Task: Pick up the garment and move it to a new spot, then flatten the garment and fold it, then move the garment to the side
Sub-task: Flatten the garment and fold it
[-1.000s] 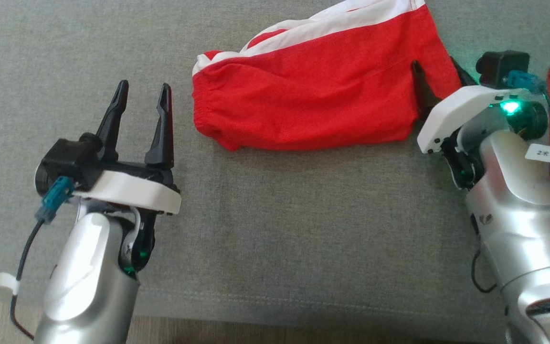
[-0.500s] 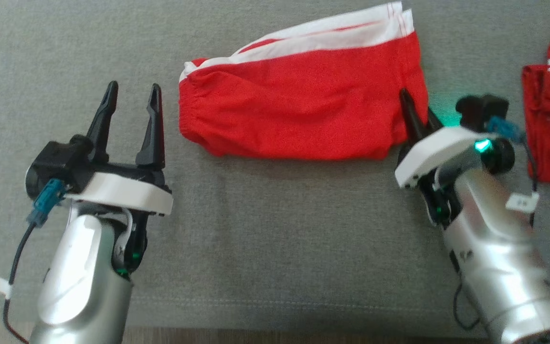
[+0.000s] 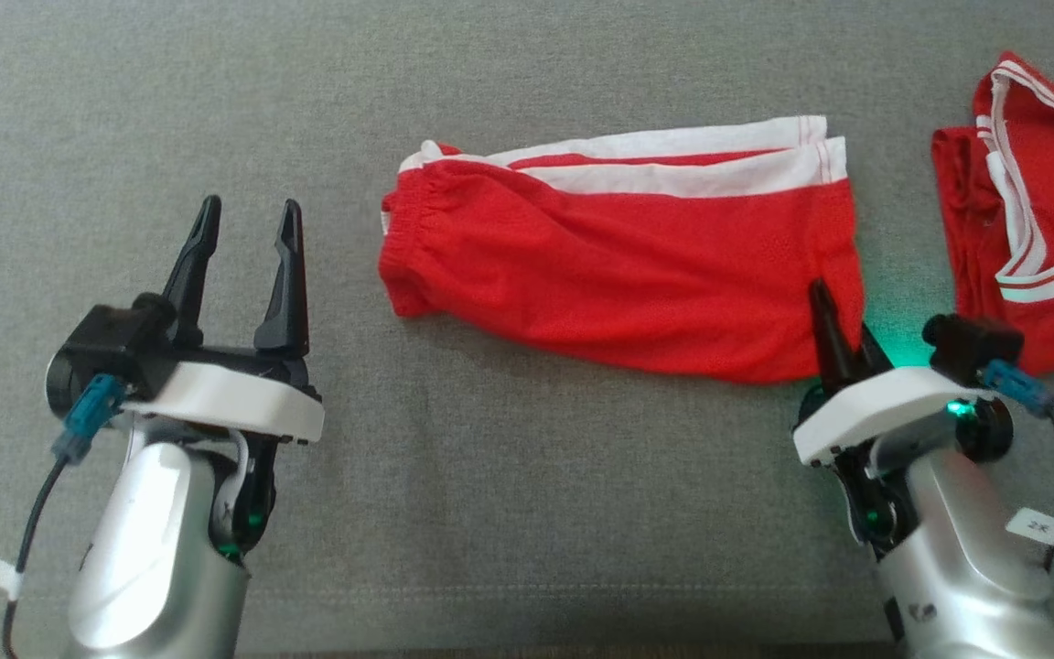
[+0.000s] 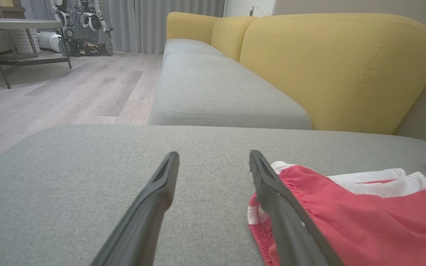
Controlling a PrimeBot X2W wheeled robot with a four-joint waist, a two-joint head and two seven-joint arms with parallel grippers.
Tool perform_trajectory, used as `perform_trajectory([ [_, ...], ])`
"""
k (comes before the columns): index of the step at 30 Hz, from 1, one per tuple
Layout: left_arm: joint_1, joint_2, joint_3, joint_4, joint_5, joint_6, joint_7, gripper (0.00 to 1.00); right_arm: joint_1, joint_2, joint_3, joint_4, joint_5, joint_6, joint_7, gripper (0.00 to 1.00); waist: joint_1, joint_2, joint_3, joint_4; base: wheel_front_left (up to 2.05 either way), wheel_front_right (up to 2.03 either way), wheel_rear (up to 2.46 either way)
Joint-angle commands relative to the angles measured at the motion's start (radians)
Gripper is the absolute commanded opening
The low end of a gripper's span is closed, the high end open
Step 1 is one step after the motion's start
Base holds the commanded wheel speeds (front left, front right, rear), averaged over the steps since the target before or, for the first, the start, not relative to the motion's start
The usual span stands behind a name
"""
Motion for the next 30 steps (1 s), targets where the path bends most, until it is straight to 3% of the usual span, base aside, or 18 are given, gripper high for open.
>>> perform_trajectory([
  [1, -0.004, 0.025, 0.032, -0.035, 0.005, 0.004, -0.006, 1.00, 0.029, 0.012, 0.002, -0.043, -0.012, -0.001, 0.017, 0.00, 0.0000, 0.0000, -0.003, -0.001, 0.00, 0.00, 0.00],
  [9, -0.003, 0.027, 0.019, -0.028, 0.002, 0.005, -0.005, 1.00, 0.013, 0.014, -0.004, -0.205, -0.071, -0.001, 0.094, 0.00, 0.0000, 0.0000, -0.026, -0.001, 0.00, 0.00, 0.00],
  [17, -0.003, 0.011, -0.004, -0.016, -0.004, 0.002, -0.004, 1.00, -0.114, 0.014, 0.197, -0.355, -0.077, -0.001, 0.212, 0.00, 0.0000, 0.0000, -0.057, 0.038, 0.00, 0.00, 0.00],
  [25, -0.008, -0.007, -0.019, -0.008, -0.011, 0.001, -0.005, 1.00, -0.182, 0.015, 0.442, -0.304, 0.079, -0.001, 0.219, 0.00, 0.0000, 0.0000, -0.054, 0.096, 0.00, 0.00, 0.00],
  [30, -0.014, -0.009, -0.021, -0.006, -0.011, 0.000, -0.005, 1.00, -0.203, 0.015, 0.531, -0.224, 0.139, -0.001, 0.192, 0.00, 0.0000, 0.0000, -0.038, 0.110, 0.00, 0.00, 0.00],
])
